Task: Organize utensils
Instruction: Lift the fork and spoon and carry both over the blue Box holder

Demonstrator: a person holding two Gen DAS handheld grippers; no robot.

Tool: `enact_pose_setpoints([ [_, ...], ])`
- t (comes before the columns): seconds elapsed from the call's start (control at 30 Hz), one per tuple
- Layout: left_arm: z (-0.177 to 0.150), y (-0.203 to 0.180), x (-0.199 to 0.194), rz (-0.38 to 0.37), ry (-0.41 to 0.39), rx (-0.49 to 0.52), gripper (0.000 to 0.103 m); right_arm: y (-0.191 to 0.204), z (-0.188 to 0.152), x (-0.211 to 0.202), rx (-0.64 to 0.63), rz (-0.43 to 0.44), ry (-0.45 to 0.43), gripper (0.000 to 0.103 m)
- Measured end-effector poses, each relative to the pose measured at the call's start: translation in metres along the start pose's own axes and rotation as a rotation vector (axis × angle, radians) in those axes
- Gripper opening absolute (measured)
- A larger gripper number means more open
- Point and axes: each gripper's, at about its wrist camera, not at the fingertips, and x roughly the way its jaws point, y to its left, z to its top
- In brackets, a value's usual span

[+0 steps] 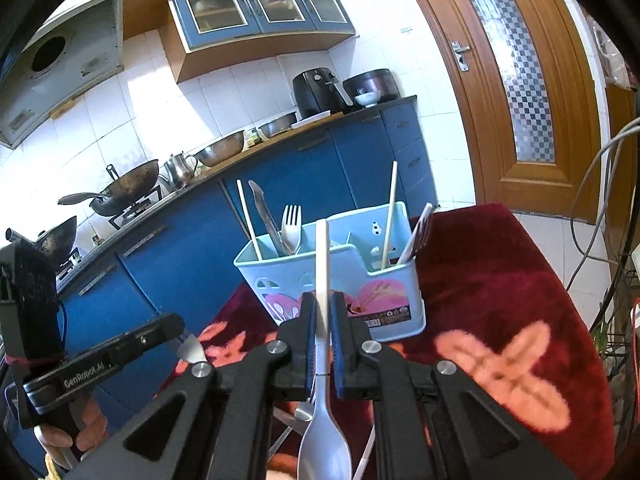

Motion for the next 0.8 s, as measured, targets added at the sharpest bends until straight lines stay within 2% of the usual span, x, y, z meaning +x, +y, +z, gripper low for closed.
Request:
enact_pose_setpoints([
  [0.13,0.008,-0.001,-0.001,-0.003,-0.007,0.003,0.0,0.002,0.002,-0.001,-0.004,-0.002,-0.011,0.009],
  [0.3,0.028,-0.005,-0.011,0.007,-0.051,0.025,0.0,0.005,0.012,-0.002,-0.025,-0.007,-0.037,0.009],
  [0.8,0.107,-0.019,-0.04,0.102,-0.203,0.098,0.0,0.004,0.025,-0.002,-0.025,-0.003,-0.083,0.009],
])
